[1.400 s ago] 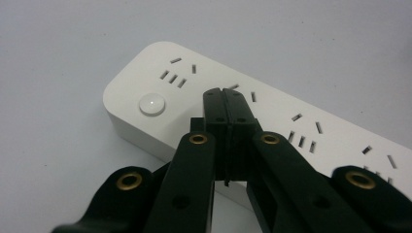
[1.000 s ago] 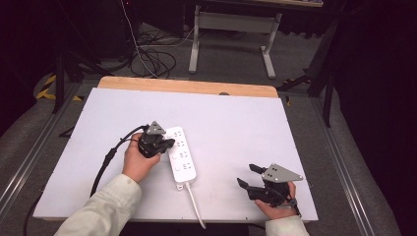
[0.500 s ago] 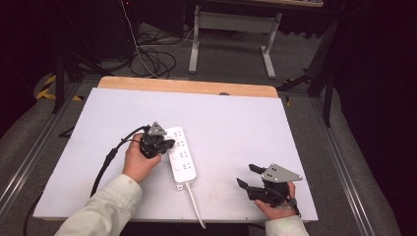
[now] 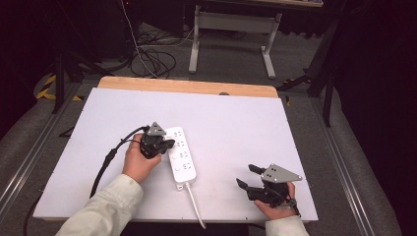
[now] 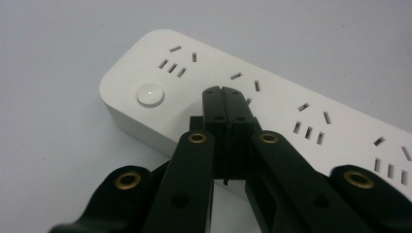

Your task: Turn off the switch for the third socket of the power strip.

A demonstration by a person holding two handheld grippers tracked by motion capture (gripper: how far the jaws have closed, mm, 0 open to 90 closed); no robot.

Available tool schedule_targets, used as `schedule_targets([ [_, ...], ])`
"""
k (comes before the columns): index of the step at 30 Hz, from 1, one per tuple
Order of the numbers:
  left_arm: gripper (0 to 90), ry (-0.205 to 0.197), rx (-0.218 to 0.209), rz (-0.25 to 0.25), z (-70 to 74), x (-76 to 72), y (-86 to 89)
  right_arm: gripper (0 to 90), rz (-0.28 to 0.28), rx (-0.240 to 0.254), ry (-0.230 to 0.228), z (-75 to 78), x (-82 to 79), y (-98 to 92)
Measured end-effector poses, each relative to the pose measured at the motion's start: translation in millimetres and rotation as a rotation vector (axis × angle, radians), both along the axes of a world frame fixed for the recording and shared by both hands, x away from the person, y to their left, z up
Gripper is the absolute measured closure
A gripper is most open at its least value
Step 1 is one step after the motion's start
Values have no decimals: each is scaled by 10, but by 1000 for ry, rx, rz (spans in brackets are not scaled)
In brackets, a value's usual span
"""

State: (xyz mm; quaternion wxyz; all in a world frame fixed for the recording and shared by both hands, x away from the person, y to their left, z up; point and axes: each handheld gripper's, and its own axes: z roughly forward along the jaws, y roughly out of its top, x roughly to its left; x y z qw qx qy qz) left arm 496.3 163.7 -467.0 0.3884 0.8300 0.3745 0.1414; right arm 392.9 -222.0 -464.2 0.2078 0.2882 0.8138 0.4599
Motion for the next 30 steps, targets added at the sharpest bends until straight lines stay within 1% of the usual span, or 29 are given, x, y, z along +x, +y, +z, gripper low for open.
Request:
schedule_targets([
  [1,900,4,-3,1,0,-1,-2,351,0,0,0,0,0,0],
  [2,900,-2,3,3,2,-1,-2,351,0,-1,0,0,0,1],
  [6,900,-5,9,3,1,-11,-19,351,1,-2,0,-1,-1,4],
  [12,900,3,6,5,3,-1,-16,352,0,-8,-1,-2,0,6],
  [15,900,0,17,3,7,-4,-22,352,1,-4,0,-3,-2,10],
  [17,900,4,15,9,6,-5,-28,352,1,-7,0,-2,-2,10],
  [18,900,-1,26,11,5,-5,-34,352,1,-7,0,-2,-2,12],
  [21,900,-1,27,10,5,-5,-33,352,1,-7,0,-2,-4,13],
  [23,900,10,11,8,4,3,-22,351,1,-7,0,-2,-4,11],
  [24,900,6,12,-1,4,8,-17,352,1,-7,-1,-2,-2,10],
  [25,900,3,0,-10,-2,11,-12,352,1,-7,-1,-2,-1,9],
  [26,900,-18,-12,-20,15,4,-3,351,1,-4,-1,-2,0,8],
  [27,900,-18,-12,-20,15,4,-3,351,1,-4,-1,-2,0,8],
  [28,900,-31,-6,-23,17,-16,-29,352,-1,-5,1,-2,2,3],
  [29,900,-48,-24,-28,49,-47,-61,351,-2,-5,2,-4,5,3],
  [30,900,-48,-24,-28,49,-47,-61,351,-3,-4,4,-5,7,5],
])
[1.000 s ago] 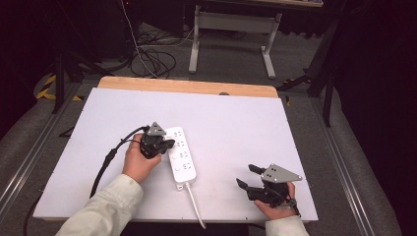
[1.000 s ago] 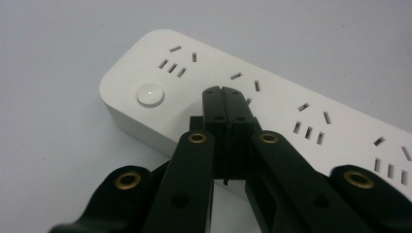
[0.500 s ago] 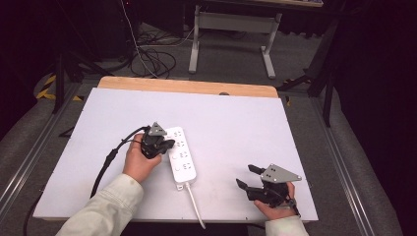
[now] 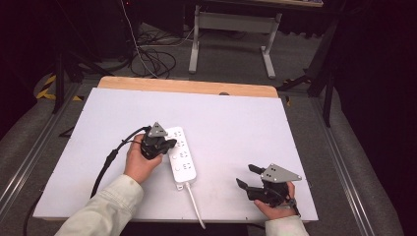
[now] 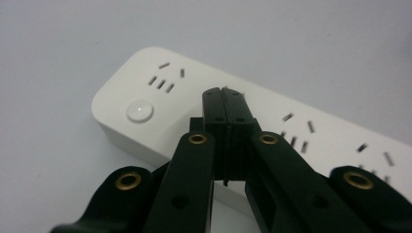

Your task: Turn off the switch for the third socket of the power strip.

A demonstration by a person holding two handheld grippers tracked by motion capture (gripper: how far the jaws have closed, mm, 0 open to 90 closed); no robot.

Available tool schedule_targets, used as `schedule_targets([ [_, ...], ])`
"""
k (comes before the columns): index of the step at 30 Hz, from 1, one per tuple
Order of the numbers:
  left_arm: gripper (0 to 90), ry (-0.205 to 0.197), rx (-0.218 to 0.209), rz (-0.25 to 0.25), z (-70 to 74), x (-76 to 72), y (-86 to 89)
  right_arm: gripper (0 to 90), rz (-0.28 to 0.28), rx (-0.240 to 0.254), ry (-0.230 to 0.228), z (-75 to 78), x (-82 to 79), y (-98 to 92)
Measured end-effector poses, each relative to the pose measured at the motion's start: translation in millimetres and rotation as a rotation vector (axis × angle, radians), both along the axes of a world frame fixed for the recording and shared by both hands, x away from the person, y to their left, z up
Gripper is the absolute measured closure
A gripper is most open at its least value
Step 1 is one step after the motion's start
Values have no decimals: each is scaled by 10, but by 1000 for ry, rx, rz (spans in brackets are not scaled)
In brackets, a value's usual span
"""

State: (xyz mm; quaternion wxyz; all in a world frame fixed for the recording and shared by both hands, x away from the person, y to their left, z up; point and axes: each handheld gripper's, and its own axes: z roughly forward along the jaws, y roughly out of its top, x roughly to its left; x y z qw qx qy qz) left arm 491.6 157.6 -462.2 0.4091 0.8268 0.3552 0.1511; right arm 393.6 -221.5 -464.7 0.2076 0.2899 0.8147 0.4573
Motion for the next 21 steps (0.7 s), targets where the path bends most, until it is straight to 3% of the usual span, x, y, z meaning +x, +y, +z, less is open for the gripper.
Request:
schedule_targets([
  [1,900,-14,-19,0,58,-16,-4,352,0,-1,-1,-1,1,2],
  [10,900,-34,-2,12,213,-78,54,351,3,1,-4,-2,-3,4],
  [11,900,-26,-17,11,231,-92,45,351,2,-3,-4,0,-4,4],
  [16,900,-63,10,-27,412,-166,-28,351,2,-3,-2,-3,0,10],
  [21,900,-58,-3,-31,458,-187,-32,351,3,-2,-1,-1,0,4],
])
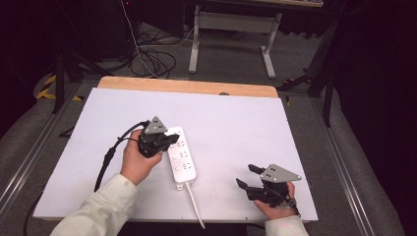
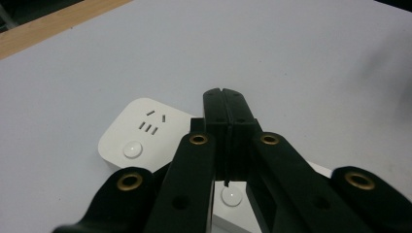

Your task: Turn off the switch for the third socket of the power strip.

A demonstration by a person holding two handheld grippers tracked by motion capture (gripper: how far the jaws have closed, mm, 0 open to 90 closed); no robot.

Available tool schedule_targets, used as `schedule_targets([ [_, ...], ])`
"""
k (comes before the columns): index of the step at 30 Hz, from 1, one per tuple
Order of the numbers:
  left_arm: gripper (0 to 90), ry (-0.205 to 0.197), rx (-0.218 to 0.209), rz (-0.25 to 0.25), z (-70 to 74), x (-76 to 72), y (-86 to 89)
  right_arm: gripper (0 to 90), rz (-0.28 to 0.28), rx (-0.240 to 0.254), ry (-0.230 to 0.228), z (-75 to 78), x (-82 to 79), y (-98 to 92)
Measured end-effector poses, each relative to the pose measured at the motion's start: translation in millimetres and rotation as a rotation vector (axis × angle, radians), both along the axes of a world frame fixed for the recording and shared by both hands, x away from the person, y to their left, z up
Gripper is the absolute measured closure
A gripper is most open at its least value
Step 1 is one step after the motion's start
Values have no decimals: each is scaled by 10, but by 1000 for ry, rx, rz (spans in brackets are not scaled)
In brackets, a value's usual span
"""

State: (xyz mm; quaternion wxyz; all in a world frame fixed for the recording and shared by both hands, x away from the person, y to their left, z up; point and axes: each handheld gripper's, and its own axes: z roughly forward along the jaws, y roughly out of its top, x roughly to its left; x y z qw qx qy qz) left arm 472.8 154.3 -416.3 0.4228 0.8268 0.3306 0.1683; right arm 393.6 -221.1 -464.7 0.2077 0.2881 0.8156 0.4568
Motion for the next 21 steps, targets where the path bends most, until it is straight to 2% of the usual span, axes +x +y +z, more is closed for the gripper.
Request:
schedule_targets([
  [3,900,15,-8,10,-6,3,14,352,1,0,-2,0,-3,2],
  [5,900,7,-9,8,12,-4,23,352,0,-2,-3,2,-3,-4],
  [10,894,18,-17,1,38,-30,37,352,2,-4,0,-2,4,5],
  [12,705,16,-31,17,45,-33,43,352,1,-5,0,-1,3,3],
  [13,654,8,-28,21,61,-38,56,352,1,-3,0,-2,3,1],
  [14,599,7,-43,20,74,-48,66,353,1,-3,0,-2,3,2],
  [15,599,1,-50,20,91,-61,78,353,1,-3,0,-2,3,2],
  [17,535,-14,-64,18,125,-94,95,352,1,-1,0,-2,1,6],
  [19,474,-45,-62,13,159,-124,126,352,1,-2,-1,-3,-1,5],
  [21,423,-54,-65,17,186,-158,151,353,0,0,0,-3,-4,4],
])
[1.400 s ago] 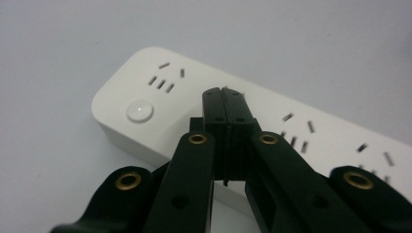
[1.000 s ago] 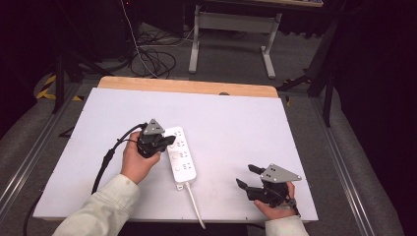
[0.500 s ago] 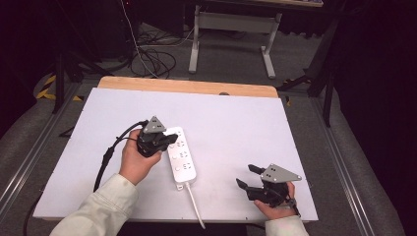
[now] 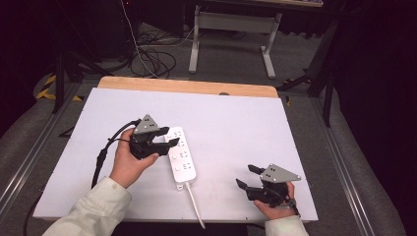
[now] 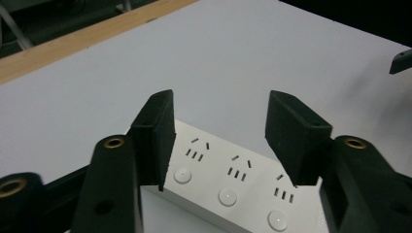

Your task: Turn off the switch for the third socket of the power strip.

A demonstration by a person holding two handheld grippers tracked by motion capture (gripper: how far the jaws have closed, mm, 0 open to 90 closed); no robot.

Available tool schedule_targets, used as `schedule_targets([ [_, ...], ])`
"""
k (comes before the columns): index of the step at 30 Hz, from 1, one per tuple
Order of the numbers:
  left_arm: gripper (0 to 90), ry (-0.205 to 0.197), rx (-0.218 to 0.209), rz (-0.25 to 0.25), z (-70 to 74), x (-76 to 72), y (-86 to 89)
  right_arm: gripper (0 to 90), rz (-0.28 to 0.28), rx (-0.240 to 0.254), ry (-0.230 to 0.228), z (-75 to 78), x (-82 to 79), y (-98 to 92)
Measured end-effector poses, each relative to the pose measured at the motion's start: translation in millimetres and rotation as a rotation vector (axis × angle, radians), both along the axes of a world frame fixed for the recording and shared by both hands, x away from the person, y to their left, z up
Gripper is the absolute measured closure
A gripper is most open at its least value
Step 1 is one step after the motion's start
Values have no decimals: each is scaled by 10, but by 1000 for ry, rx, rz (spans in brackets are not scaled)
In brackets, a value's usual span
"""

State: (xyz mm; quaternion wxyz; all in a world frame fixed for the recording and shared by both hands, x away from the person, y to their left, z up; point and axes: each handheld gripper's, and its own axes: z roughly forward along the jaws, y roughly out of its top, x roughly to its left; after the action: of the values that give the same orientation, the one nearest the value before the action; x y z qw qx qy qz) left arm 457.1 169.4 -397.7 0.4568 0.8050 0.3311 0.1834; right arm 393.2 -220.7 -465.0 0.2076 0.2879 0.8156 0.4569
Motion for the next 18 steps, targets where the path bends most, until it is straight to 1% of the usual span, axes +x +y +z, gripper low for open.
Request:
schedule_targets([
  [1,397,-2,-2,-1,12,-18,13,352,0,1,-1,1,-1,-2],
  [2,373,-17,1,8,23,-35,28,352,0,1,-1,2,-1,-3],
  [3,347,-20,-5,9,35,-53,42,352,-1,0,-1,3,-1,-3],
  [5,298,-11,-22,18,59,-88,87,352,0,1,0,0,2,-1],
  [6,283,1,-50,20,62,-107,112,352,1,2,0,0,2,0],
  [8,271,0,-88,29,71,-140,181,352,2,3,1,0,2,0],
  [11,255,3,-112,28,93,-192,274,352,5,4,-2,3,0,0],
  [14,228,-7,-101,25,103,-259,351,352,5,3,-1,2,-1,2],
  [17,200,-40,-66,27,104,-329,427,352,4,2,-1,1,-1,3],
  [18,194,-37,-71,25,97,-357,449,352,4,3,-1,1,-1,3],
])
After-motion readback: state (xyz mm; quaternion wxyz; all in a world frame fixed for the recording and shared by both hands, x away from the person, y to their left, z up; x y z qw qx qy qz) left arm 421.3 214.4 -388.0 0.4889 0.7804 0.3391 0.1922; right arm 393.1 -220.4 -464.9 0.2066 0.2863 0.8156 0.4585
